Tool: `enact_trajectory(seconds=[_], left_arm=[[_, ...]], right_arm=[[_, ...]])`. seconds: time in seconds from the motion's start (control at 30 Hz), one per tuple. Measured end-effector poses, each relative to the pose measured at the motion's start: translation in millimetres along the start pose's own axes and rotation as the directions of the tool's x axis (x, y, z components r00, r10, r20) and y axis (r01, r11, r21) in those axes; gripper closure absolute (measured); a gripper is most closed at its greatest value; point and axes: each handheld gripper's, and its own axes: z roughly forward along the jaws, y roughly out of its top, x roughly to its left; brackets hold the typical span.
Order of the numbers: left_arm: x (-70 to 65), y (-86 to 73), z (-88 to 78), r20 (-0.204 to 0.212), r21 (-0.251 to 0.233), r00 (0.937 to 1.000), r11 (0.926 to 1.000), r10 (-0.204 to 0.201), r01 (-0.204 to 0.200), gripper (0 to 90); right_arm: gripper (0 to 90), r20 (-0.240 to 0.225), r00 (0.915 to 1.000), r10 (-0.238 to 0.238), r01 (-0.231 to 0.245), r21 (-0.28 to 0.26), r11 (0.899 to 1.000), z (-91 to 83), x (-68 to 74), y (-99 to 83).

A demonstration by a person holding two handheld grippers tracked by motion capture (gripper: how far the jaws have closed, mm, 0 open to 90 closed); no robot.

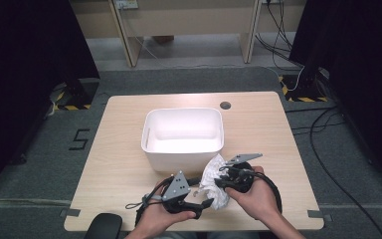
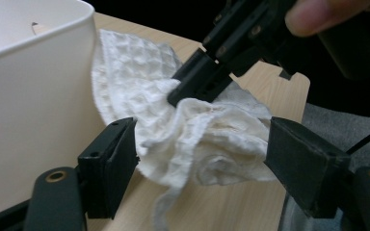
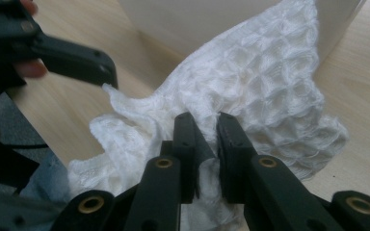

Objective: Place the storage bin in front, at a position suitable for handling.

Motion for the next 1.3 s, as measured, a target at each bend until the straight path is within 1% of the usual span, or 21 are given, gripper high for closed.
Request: enact_trajectory(seconds=[0.1,0.13,0.17,0.2,0.23,0.27,0.3,0.33,0.4,0.43,0.47,0.5,0.53,0.6,0.63,0.67,0.8,1.0,1.03,1.13,1.3], left_arm=[[-3.2,-2.2,5.9,-0.003,0.016,1.0000,0.9999,0.005,-0.005,20.4],[-4.6,-5.3,11.8,-0.004,0.031,1.0000,0.9995,0.006,-0.006,19.0],[-4.6,-5.3,11.8,-0.004,0.031,1.0000,0.9995,0.006,-0.006,18.5],[-4.8,-8.8,16.2,-0.014,0.043,0.9999,0.9991,-0.006,0.006,17.8],[-4.9,-10.3,18.1,-0.022,0.041,0.9997,0.9991,-0.012,0.013,17.4],[-4.9,-10.3,18.1,-0.022,0.041,0.9997,0.9991,-0.012,0.013,17.2],[-5.4,-12.5,20.5,-0.032,0.045,0.9994,0.9989,-0.014,0.016,17.0],[-5.4,-12.5,20.5,-0.032,0.045,0.9994,0.9989,-0.014,0.016,16.8],[-6.5,-14.5,22.7,-0.050,0.045,0.9987,0.9989,-0.005,0.007,16.8],[-6.4,-16.0,24.1,-0.065,0.052,0.9979,0.9986,-0.003,0.007,16.6],[-6.4,-16.0,24.1,-0.065,0.052,0.9979,0.9986,-0.003,0.007,16.5],[-6.0,-17.5,25.6,-0.082,0.058,0.9966,0.9983,-0.002,0.006,16.4],[-6.0,-17.5,25.6,-0.082,0.058,0.9966,0.9983,-0.002,0.006,16.4],[-5.2,-18.3,26.7,-0.099,0.061,0.9951,0.9981,-0.001,0.007,16.4],[-4.4,-19.1,27.2,-0.115,0.064,0.9933,0.9979,0.014,-0.006,16.7],[-3.8,-19.8,27.4,-0.123,0.066,0.9923,0.9977,0.017,-0.009,16.9],[-2.3,-21.4,28.2,-0.131,0.075,0.9909,0.9970,0.031,-0.022,19.4],[1.5,-20.8,27.0,-0.135,0.072,0.9904,0.9972,0.029,-0.020,22.9],[1.6,-20.1,26.9,-0.133,0.073,0.9906,0.9970,0.032,-0.022,27.3],[2.1,-19.1,26.8,-0.127,0.077,0.9916,0.9969,0.027,-0.017,33.5],[3.0,-18.8,26.2,-0.124,0.081,0.9915,0.9962,0.041,-0.031,36.3]], right_arm=[[80.5,0.007,0.9998,0.017,-0.017,-0.001,1.000,1.1,1.4,1.5],[80.5,0.014,0.9992,0.036,-0.036,-0.001,0.999,2.3,3.3,2.6],[80.5,0.014,0.9992,0.036,-0.036,-0.001,0.999,2.3,3.3,2.6],[80.5,0.020,0.9985,0.052,-0.052,0.003,0.999,4.2,5.4,3.0],[80.5,0.023,0.9982,0.055,-0.056,0.002,0.998,5.5,6.0,3.0],[80.5,0.023,0.9982,0.055,-0.056,0.002,0.998,5.5,6.0,3.0],[80.5,0.022,0.9971,0.073,-0.073,0.006,0.997,8.2,8.0,3.1],[80.5,0.023,0.9969,0.076,-0.076,0.007,0.997,9.0,8.3,3.2],[80.6,0.024,0.9967,0.078,-0.078,0.005,0.997,10.0,9.0,3.3],[80.6,0.021,0.9958,0.090,-0.090,0.001,0.996,11.3,10.7,3.9],[80.6,0.021,0.9958,0.090,-0.090,0.001,0.996,11.3,10.7,3.9],[80.6,0.015,0.9946,0.103,-0.103,-0.005,0.995,12.0,12.9,4.6],[80.6,0.015,0.9946,0.103,-0.103,-0.005,0.995,12.0,12.9,4.6],[80.6,0.009,0.9933,0.116,-0.115,-0.009,0.993,12.6,15.2,4.7],[80.6,-0.004,0.9920,0.126,-0.126,-0.010,0.992,12.9,16.5,4.5],[80.6,-0.010,0.9913,0.131,-0.131,-0.011,0.991,12.8,17.2,4.3],[80.6,-0.036,0.9892,0.142,-0.143,-0.008,0.990,12.7,20.3,3.7],[80.7,-0.042,0.9888,0.143,-0.144,-0.012,0.990,13.1,22.0,3.4],[80.7,-0.050,0.9884,0.143,-0.144,-0.015,0.989,12.7,23.3,3.7],[80.7,-0.059,0.9873,0.147,-0.148,-0.015,0.989,12.9,25.2,3.6],[80.7,-0.067,0.9861,0.152,-0.153,-0.015,0.988,12.9,25.6,3.3]])
